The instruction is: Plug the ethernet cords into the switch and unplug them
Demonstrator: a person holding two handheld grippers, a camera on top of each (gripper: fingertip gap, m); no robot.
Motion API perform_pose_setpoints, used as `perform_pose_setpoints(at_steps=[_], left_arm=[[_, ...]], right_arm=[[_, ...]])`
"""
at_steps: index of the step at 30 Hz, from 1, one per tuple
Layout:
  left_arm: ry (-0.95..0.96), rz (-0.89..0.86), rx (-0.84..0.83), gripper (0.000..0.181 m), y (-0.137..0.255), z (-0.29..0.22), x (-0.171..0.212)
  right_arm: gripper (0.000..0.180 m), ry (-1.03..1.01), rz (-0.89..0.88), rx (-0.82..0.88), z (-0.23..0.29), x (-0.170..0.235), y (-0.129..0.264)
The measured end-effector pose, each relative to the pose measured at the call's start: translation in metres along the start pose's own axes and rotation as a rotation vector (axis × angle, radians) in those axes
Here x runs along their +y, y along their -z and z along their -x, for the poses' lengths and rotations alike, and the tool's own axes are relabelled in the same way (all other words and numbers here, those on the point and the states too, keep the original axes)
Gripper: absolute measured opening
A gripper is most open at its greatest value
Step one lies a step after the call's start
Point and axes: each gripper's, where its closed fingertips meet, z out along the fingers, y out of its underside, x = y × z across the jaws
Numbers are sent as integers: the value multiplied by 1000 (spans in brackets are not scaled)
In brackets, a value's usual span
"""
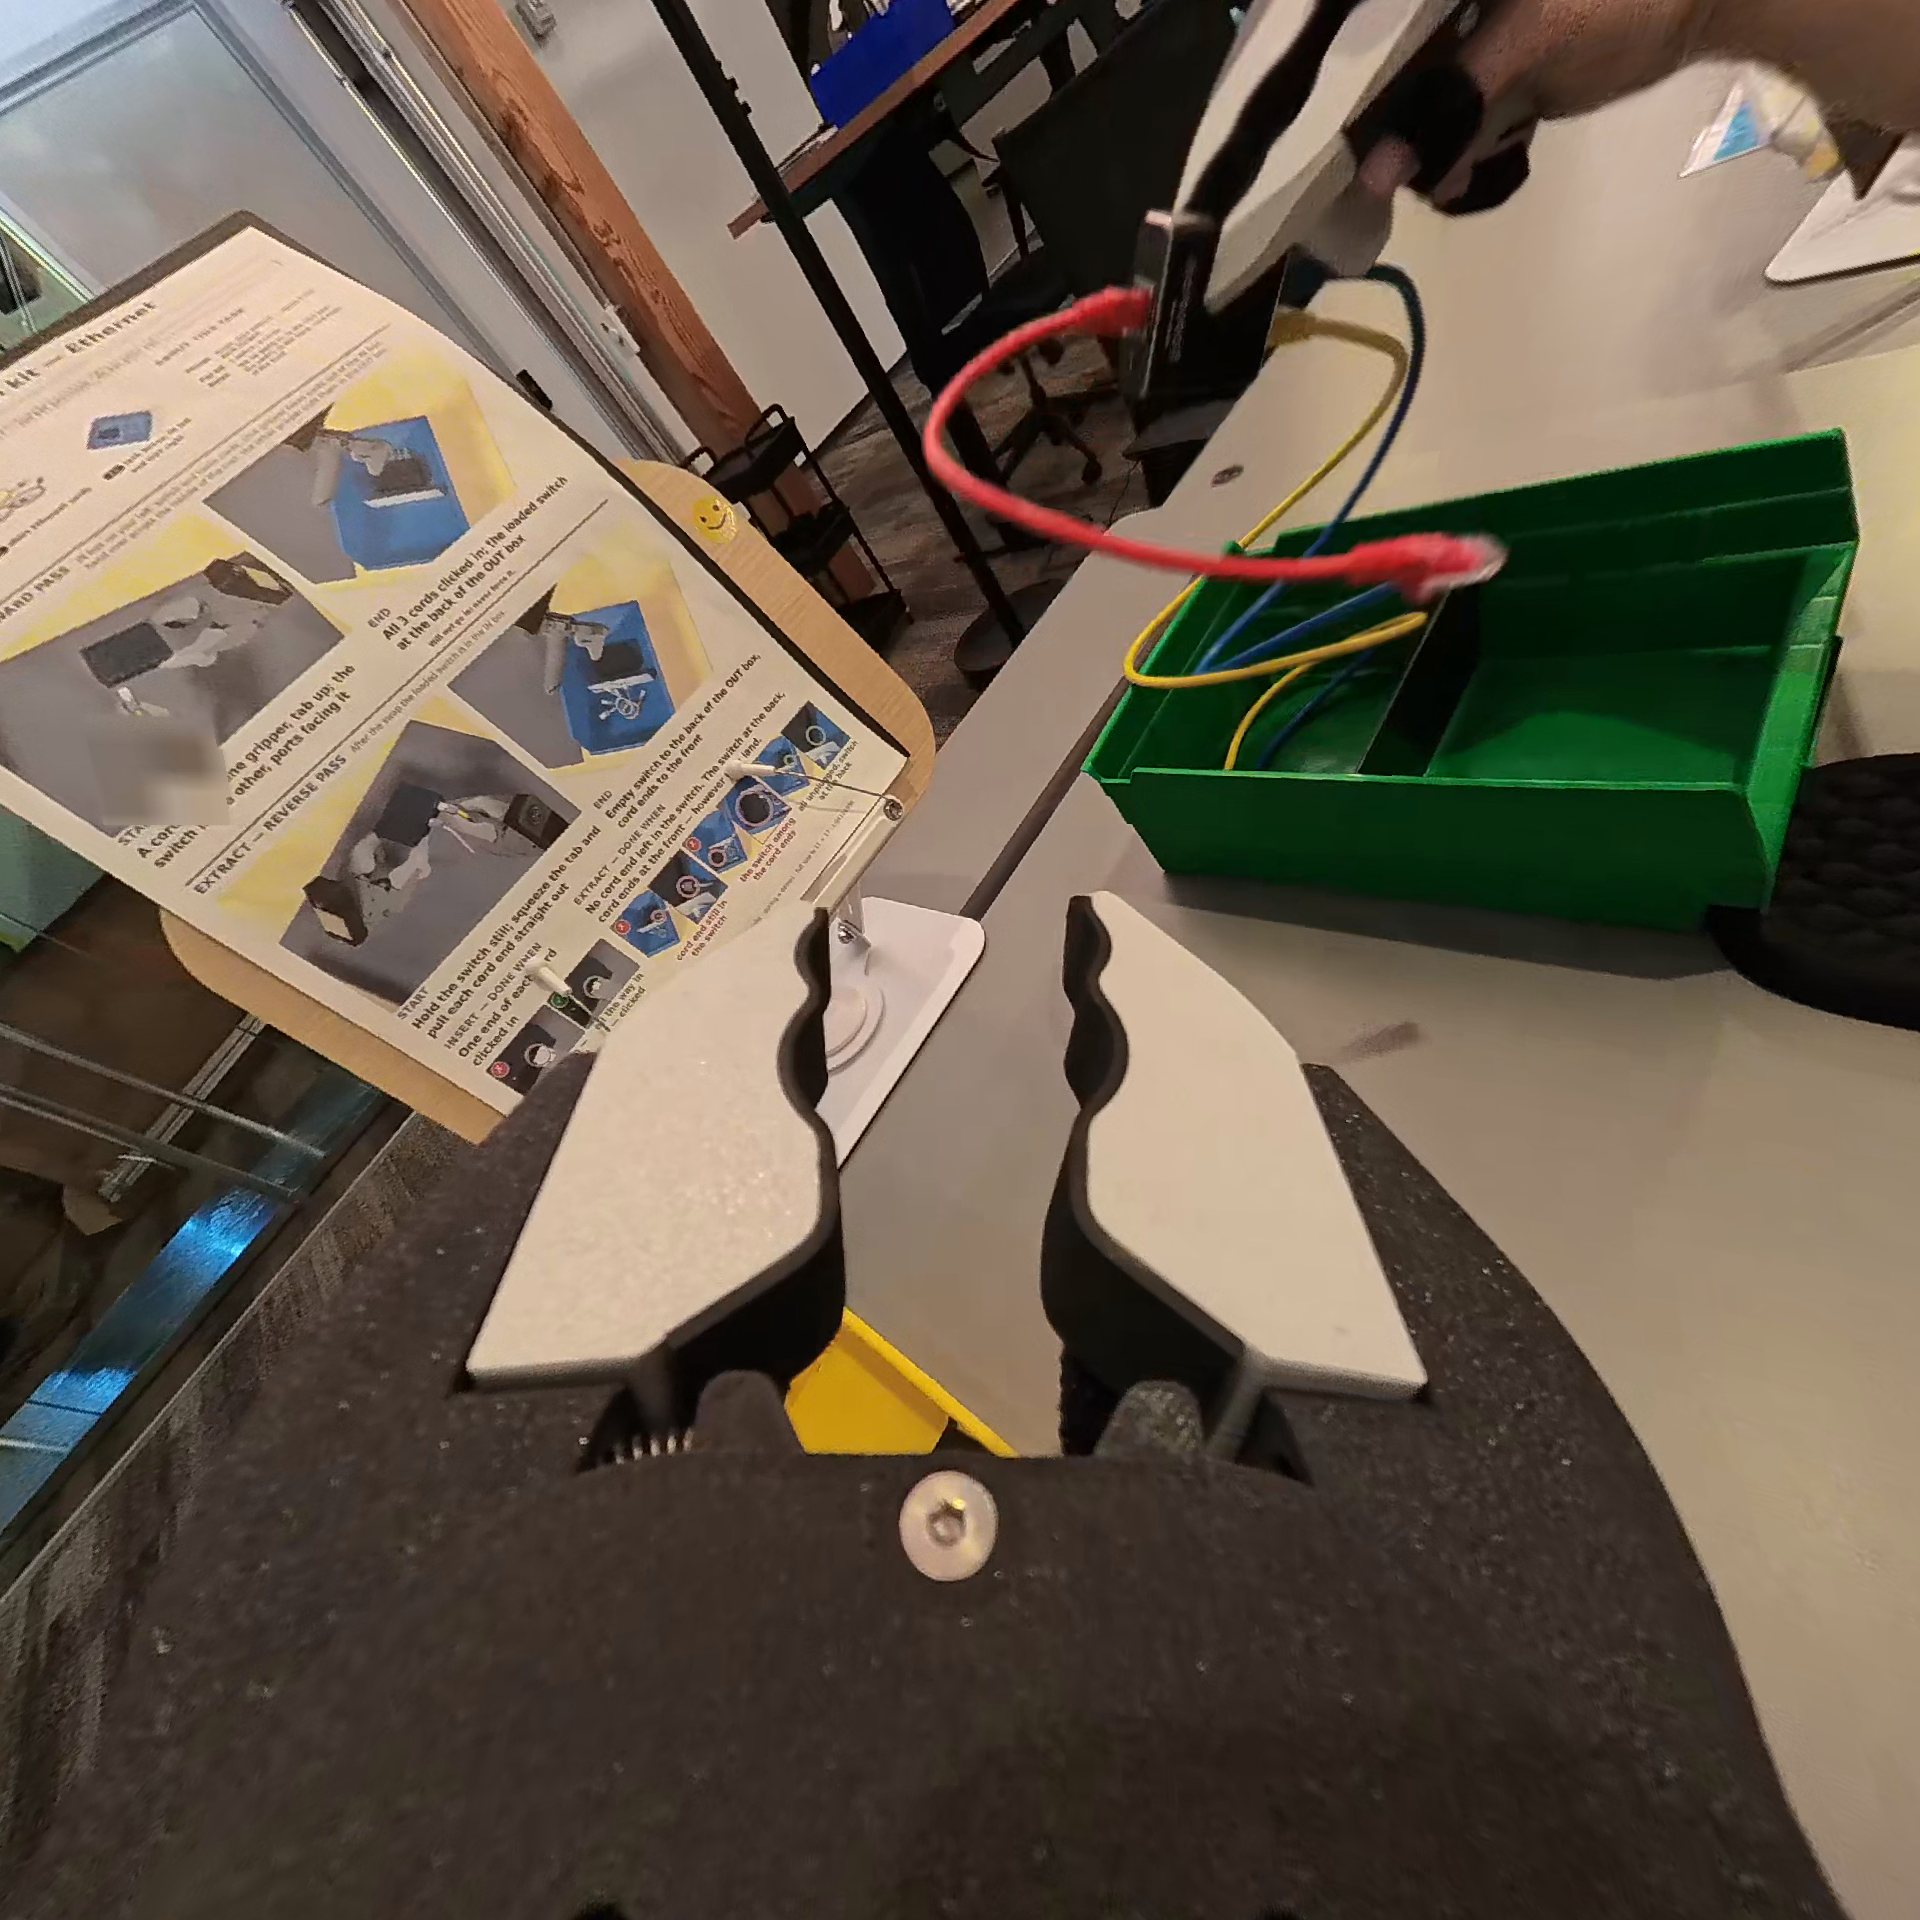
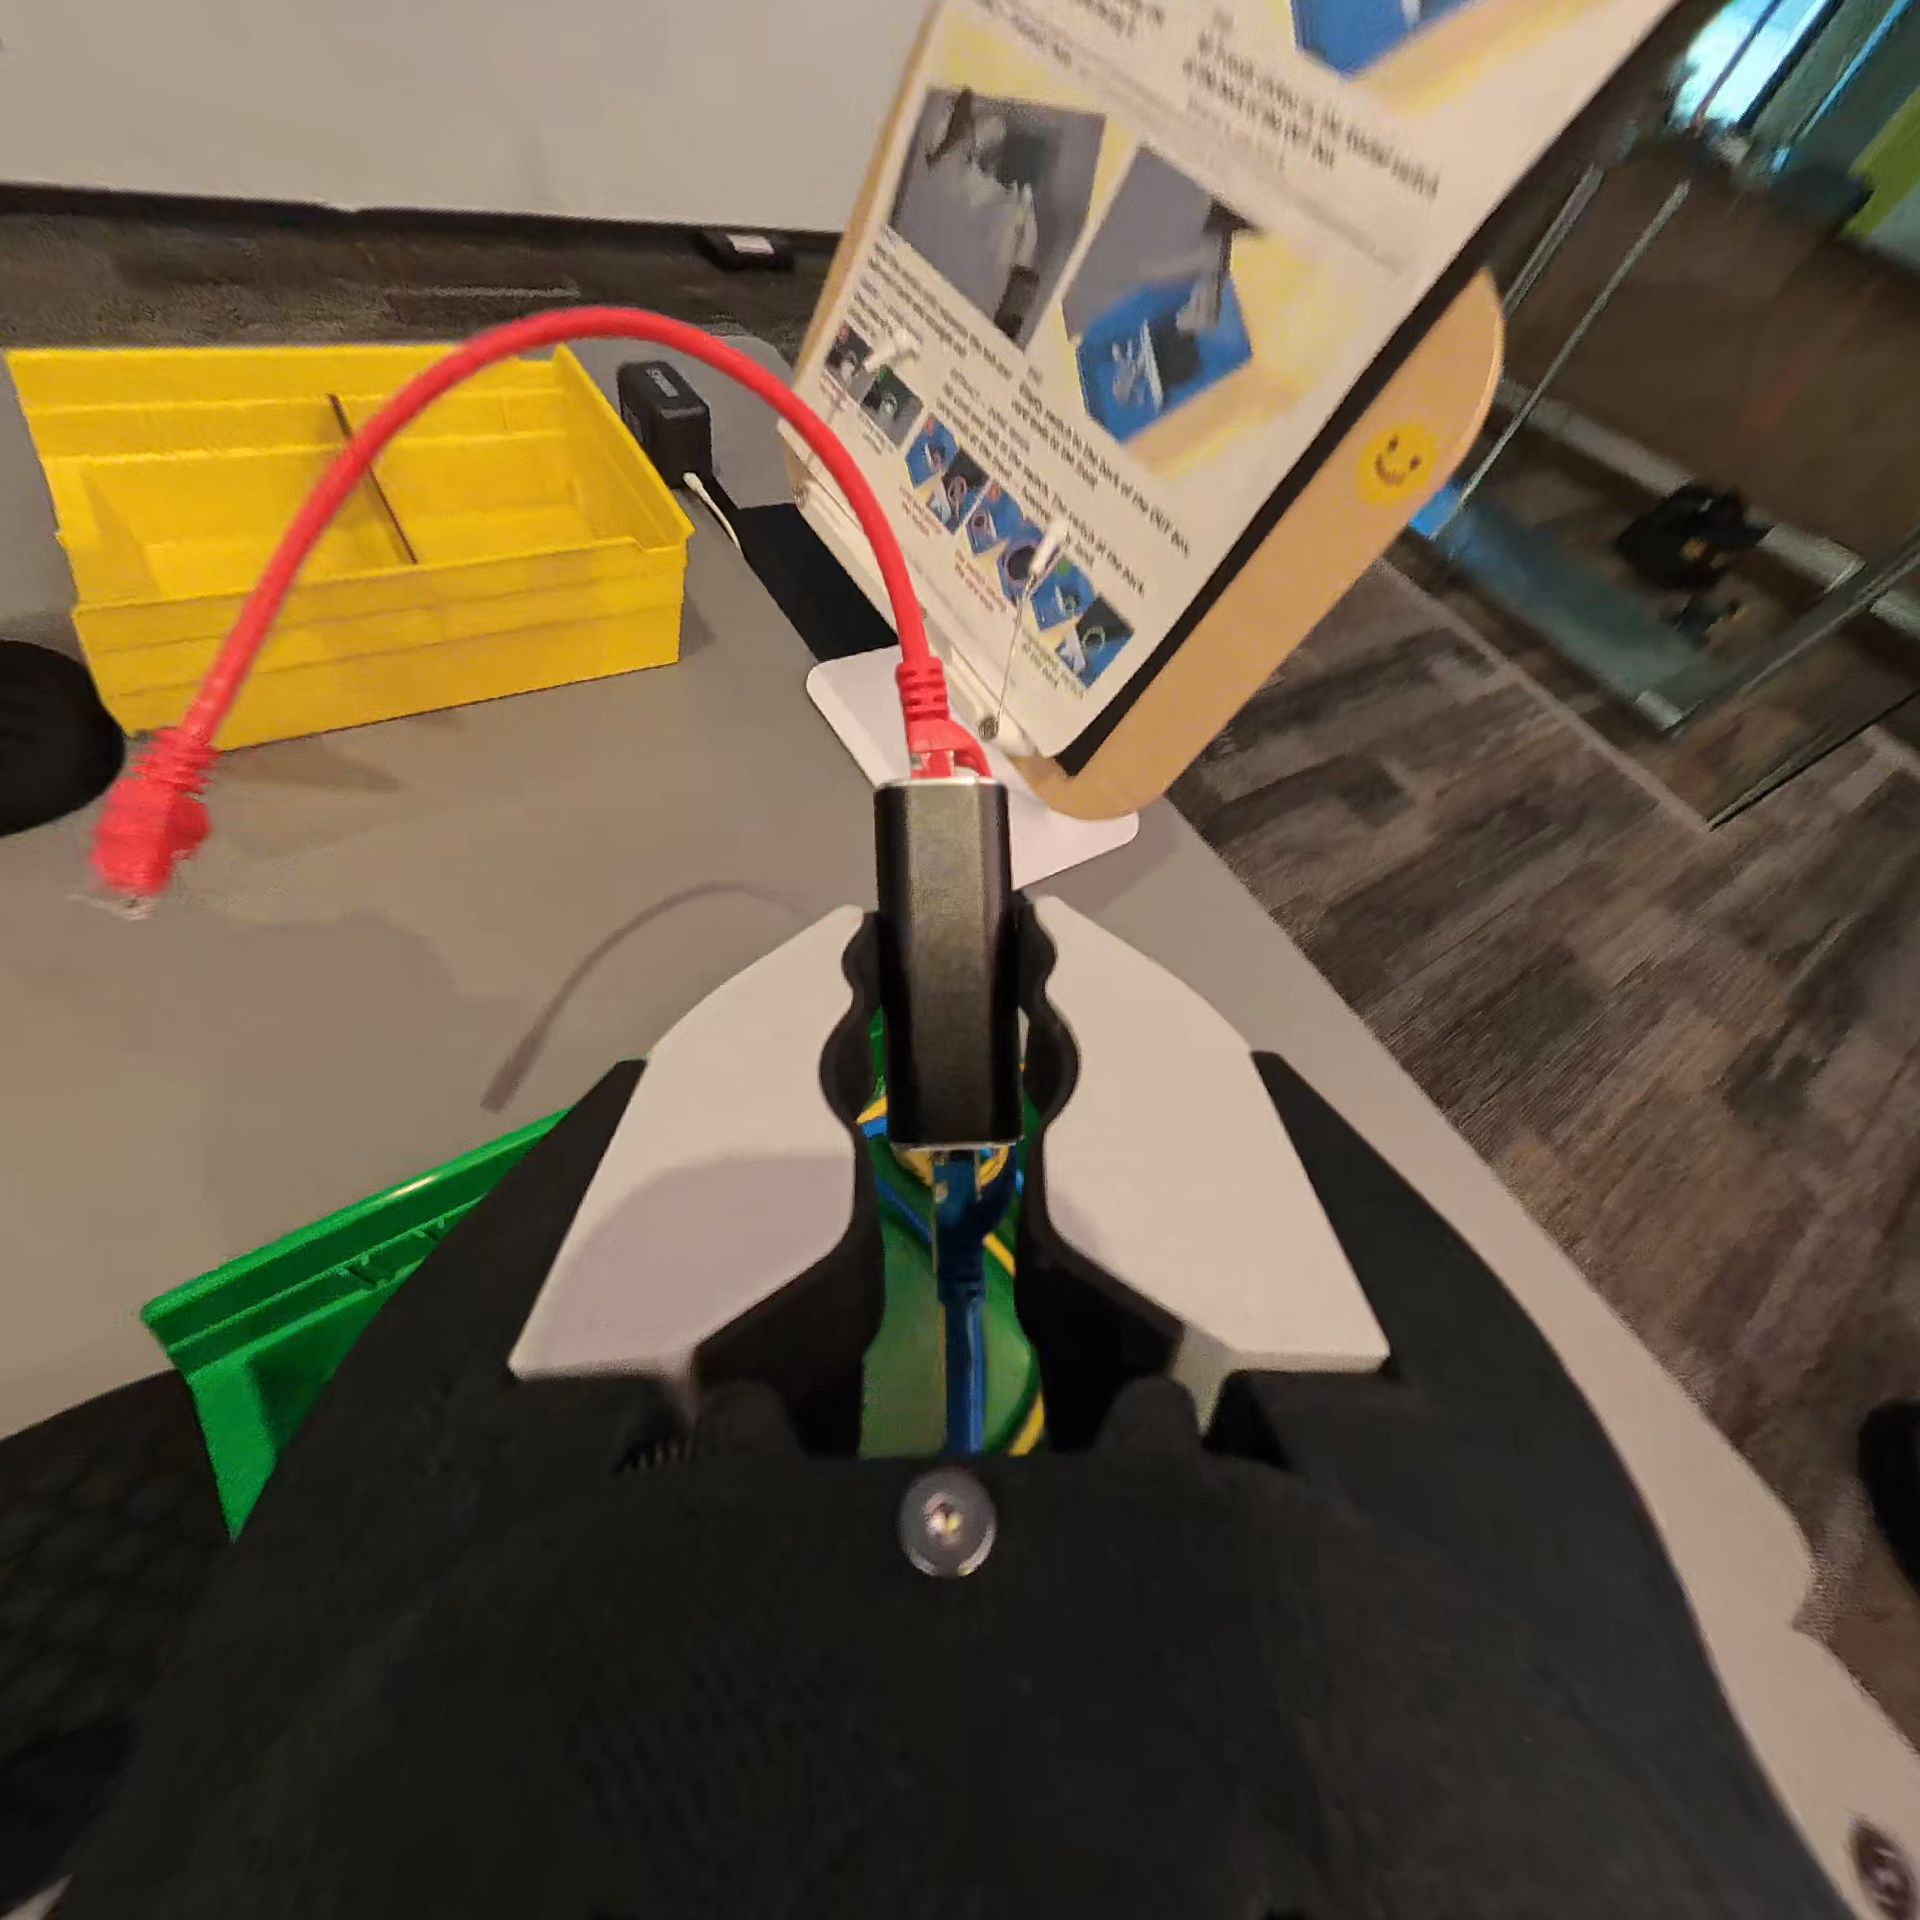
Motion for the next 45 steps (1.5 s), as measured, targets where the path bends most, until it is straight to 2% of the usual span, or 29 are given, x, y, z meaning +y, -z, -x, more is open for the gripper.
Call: perform_pose_setpoints(at_steps=[5,8,15,21,29,34,39,43,45], left_arm=[[0,-12,-4,43,4,1,-2],[-1,-19,-2,43,5,0,-4],[-18,-12,1,43,5,-4,-4],[-12,-2,1,43,2,-2,-1],[-19,7,-6,43,1,-1,0],[-27,6,0,43,-1,-5,-2],[-48,24,9,43,-6,-12,-1],[-57,36,9,43,-8,-13,0],[-55,36,12,43,-9,-13,0]], right_arm=[[26,67,26,1,12,-13,17],[26,121,33,55,11,-14,17],[26,99,117,207,-28,12,-13],[26,129,29,193,-29,-6,-24],[26,196,-90,47,18,-35,9],[26,33,38,-63,30,-2,13],[26,-157,133,-195,33,36,-2],[26,-254,102,-439,62,36,-8],[26,-242,85,-479,67,34,-8]])
